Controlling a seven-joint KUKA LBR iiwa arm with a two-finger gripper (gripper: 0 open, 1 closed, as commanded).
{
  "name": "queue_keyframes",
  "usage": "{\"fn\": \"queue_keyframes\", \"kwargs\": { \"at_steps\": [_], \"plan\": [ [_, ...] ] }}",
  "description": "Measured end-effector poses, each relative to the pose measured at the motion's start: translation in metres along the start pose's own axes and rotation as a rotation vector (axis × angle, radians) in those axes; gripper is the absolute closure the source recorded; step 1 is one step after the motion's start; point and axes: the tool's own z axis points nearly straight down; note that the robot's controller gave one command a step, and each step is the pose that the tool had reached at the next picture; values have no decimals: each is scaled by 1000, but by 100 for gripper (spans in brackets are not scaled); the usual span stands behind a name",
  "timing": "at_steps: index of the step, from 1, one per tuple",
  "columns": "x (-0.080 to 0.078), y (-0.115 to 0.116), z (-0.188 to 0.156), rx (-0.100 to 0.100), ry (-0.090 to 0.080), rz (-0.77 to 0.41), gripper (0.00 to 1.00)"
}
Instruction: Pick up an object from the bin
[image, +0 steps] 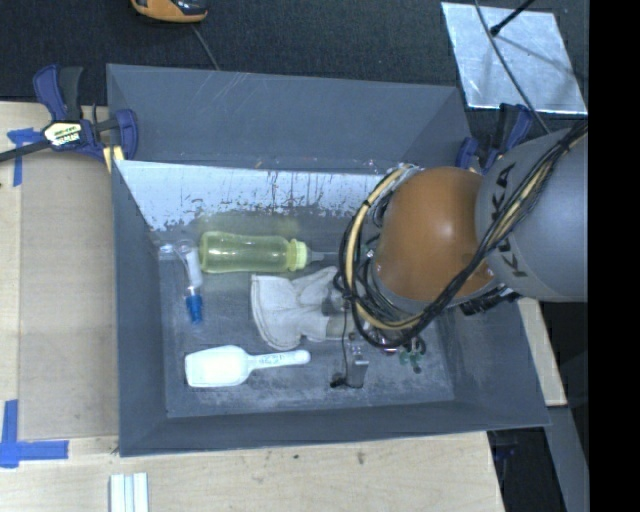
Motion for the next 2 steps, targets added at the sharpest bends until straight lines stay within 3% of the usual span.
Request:
{"fn": "queue_keyframes", "kwargs": {
  "at_steps": [1, 2],
  "plan": [
    [-2, 0, -4, 0, -8, 1, 0],
    [-10, 20, 40, 0, -17, -10, 0]
  ]
}}
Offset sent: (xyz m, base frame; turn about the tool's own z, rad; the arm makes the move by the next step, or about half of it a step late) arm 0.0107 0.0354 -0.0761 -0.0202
